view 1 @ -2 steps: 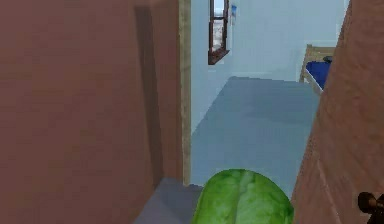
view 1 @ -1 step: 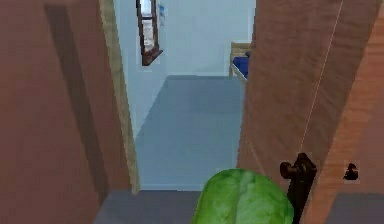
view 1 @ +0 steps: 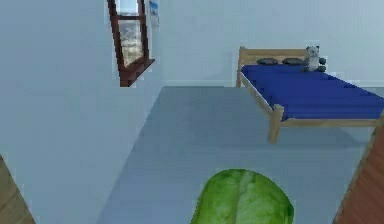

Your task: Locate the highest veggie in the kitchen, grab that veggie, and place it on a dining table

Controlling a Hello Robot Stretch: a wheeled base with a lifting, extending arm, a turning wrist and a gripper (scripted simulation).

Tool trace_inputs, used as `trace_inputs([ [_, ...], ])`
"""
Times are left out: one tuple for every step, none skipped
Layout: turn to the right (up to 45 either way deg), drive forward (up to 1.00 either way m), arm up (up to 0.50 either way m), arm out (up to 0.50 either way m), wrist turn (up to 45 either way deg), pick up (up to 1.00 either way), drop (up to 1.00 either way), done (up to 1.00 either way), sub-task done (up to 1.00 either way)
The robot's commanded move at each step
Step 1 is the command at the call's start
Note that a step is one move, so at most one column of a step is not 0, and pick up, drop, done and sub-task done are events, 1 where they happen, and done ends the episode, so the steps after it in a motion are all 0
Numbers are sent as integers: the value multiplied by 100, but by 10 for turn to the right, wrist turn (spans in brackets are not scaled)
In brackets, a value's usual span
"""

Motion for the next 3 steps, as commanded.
trace_inputs([
  [0, 55, 0, 0, 0, 0, 0, 0, 0],
  [420, 0, 0, 0, 0, 0, 0, 0, 0],
  [0, 40, 0, 0, 0, 0, 0, 0, 0],
])
